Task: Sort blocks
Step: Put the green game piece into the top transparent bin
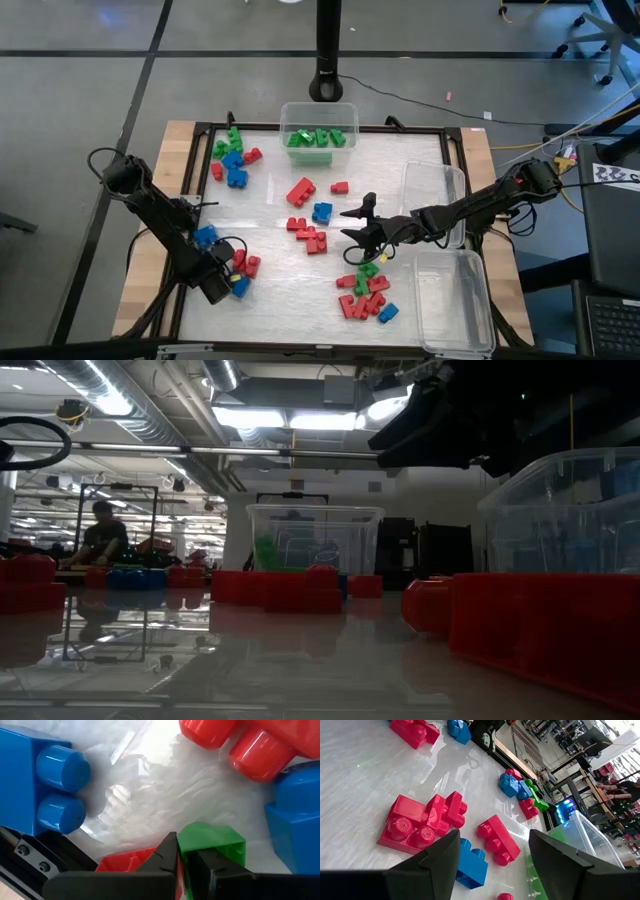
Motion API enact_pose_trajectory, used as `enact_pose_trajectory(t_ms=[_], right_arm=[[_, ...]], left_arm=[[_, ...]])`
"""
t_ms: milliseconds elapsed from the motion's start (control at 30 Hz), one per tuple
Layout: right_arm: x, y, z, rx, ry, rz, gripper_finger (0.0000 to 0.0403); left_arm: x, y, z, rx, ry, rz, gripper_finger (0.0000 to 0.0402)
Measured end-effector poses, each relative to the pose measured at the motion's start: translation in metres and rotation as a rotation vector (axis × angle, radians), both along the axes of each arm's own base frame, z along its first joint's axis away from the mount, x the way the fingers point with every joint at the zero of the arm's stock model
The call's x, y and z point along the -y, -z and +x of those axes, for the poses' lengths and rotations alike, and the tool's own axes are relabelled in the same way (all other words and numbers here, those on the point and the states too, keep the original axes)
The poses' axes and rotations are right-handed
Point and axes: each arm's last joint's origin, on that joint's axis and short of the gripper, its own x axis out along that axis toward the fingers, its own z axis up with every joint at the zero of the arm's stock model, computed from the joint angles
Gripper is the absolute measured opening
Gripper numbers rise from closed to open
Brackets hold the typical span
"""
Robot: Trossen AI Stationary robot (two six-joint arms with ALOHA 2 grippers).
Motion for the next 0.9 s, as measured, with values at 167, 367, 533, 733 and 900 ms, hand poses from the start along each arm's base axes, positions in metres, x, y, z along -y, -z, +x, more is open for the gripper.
enact_pose_trajectory(t_ms=[167, 367, 533, 733, 900], right_arm=[[0.0, 0.0, 0.0, 0.0, 0.0, 0.0, 0.0234], [0.0, 0.0, 0.0, 0.001, 0.001, 0.0, 0.0234], [0.0, 0.0, 0.0, 0.001, 0.001, 0.0, 0.0234], [0.0, 0.0, 0.0, 0.001, 0.001, 0.0, 0.0234], [0.0, 0.0, 0.0, 0.001, 0.001, 0.0, 0.0234]], left_arm=[[0.0, -0.002, 0.0, 0.008, 0.027, -0.012, 0.0006], [0.002, -0.015, 0.003, 0.047, 0.069, -0.056, 0.0005], [0.0, -0.032, 0.008, 0.121, 0.092, -0.088, 0.0008], [-0.009, -0.052, 0.016, 0.255, 0.128, -0.061, 0.0004], [-0.025, -0.066, 0.023, 0.362, 0.143, -0.004, 0.0011]])
